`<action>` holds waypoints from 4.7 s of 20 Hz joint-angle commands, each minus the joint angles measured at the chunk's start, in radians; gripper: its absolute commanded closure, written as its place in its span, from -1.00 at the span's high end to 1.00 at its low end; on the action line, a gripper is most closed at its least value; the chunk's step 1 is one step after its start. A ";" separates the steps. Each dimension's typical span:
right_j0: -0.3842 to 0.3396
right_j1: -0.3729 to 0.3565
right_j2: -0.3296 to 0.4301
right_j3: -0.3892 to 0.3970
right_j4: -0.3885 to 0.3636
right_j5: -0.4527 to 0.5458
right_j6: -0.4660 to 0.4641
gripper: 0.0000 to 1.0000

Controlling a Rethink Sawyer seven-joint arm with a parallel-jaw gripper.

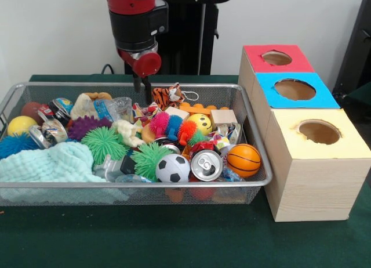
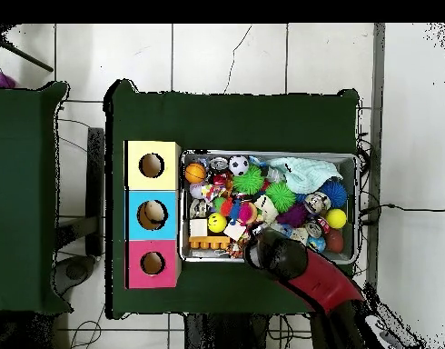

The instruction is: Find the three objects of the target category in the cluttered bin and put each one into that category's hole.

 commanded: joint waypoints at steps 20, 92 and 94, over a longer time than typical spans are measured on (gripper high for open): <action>-0.029 -0.037 0.016 -0.083 -0.022 0.092 0.028 1.00; 0.047 -0.006 0.046 0.052 -0.027 -0.110 0.174 1.00; 0.058 -0.009 0.038 0.059 -0.021 -0.101 0.177 1.00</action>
